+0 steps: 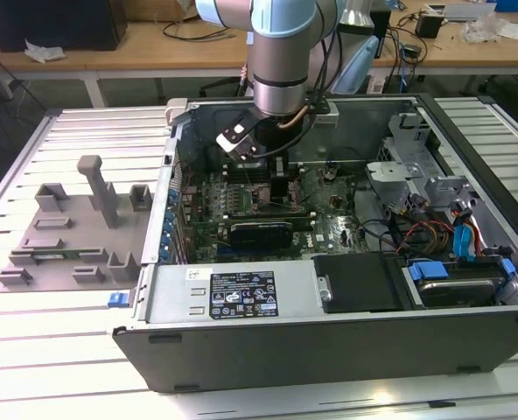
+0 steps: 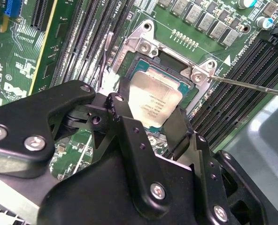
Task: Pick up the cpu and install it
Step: 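Place the cpu into insertion slot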
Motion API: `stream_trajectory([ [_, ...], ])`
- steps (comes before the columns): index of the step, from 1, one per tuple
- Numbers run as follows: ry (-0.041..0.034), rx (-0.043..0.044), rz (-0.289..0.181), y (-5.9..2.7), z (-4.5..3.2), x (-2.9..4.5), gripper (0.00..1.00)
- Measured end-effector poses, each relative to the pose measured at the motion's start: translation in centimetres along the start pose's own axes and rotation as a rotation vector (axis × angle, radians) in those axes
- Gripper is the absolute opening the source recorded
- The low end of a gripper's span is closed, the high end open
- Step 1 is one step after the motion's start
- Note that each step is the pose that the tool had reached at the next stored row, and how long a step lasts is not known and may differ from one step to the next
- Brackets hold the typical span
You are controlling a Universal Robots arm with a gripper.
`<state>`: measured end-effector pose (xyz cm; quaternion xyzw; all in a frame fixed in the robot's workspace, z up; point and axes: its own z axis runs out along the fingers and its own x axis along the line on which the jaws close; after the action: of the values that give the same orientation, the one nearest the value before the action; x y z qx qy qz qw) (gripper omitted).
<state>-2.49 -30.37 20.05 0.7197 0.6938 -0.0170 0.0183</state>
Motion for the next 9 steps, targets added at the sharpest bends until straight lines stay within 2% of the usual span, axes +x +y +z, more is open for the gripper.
stream_trajectory([
  [9,0.001,-0.0003,0.0,0.01,0.15,0.02,0.55],
])
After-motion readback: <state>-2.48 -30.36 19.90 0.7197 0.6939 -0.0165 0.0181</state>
